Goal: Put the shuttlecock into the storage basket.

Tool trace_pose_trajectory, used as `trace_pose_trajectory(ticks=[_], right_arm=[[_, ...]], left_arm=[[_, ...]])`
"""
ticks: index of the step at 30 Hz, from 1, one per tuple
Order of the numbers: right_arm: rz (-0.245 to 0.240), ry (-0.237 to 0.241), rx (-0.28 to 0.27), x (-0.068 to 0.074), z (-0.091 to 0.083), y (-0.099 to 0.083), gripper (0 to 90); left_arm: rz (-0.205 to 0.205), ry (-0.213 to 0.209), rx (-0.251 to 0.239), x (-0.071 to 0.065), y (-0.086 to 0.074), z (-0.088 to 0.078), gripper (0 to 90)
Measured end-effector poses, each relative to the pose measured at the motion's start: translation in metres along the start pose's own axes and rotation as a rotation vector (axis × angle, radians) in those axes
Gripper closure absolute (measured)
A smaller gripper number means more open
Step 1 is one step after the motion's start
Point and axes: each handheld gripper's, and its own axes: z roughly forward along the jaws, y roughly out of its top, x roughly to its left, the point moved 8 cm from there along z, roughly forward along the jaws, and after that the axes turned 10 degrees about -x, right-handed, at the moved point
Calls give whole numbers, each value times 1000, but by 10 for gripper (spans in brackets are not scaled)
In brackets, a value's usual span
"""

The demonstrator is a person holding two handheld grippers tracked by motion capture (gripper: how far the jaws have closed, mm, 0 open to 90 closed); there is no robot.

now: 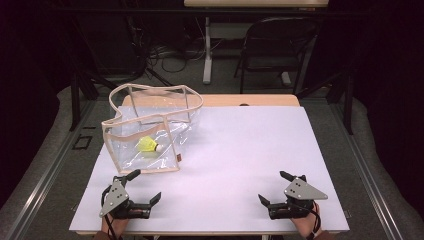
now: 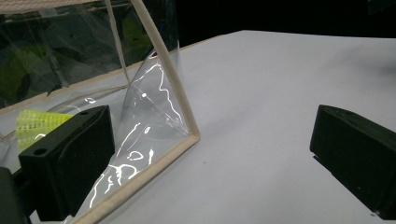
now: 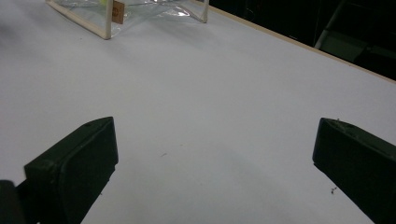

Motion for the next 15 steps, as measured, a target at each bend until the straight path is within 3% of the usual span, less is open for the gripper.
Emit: trace_pose_trajectory(ticks=[6,15], right_arm=[[-18,-13,-21,2,-5,-6,0],[-2,-10,-36,3,-7,-6,0]], left_arm=[[3,-3,4,-1,-1,0,0],[3,-4,11,-1,-1,2,0]])
